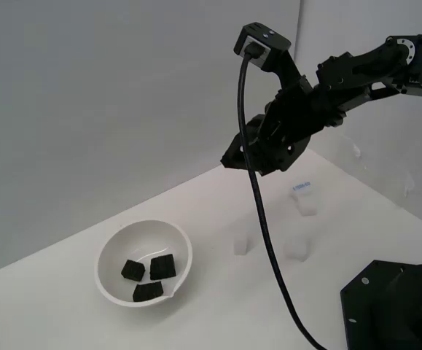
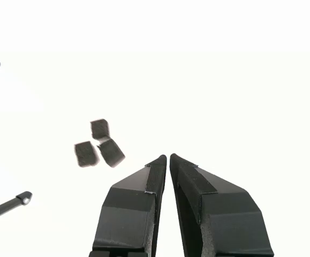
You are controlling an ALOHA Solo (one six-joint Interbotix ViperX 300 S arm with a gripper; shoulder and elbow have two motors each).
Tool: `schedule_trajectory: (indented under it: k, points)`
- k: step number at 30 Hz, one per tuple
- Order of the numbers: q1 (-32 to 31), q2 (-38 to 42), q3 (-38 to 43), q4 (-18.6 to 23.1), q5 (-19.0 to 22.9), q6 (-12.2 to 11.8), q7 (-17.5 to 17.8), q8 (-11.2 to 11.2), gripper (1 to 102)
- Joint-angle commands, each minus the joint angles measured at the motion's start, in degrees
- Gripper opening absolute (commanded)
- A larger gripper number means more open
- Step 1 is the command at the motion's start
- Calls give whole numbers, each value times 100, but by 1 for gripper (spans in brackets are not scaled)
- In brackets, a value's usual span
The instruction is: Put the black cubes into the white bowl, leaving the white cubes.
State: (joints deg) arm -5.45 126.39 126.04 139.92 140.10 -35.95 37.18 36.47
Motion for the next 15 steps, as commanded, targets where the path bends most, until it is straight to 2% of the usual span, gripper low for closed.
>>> schedule_trajectory:
  k: [1, 5, 10, 15]
  points:
    - [141, 229, 264, 185, 158, -88, 62, 114, 3]
    - [413, 562, 598, 466, 448, -88, 62, 334, 3]
    - [773, 940, 984, 721, 694, -97, 79, 369, 3]
    - [853, 1371, 1406, 1037, 1020, -97, 70, 369, 3]
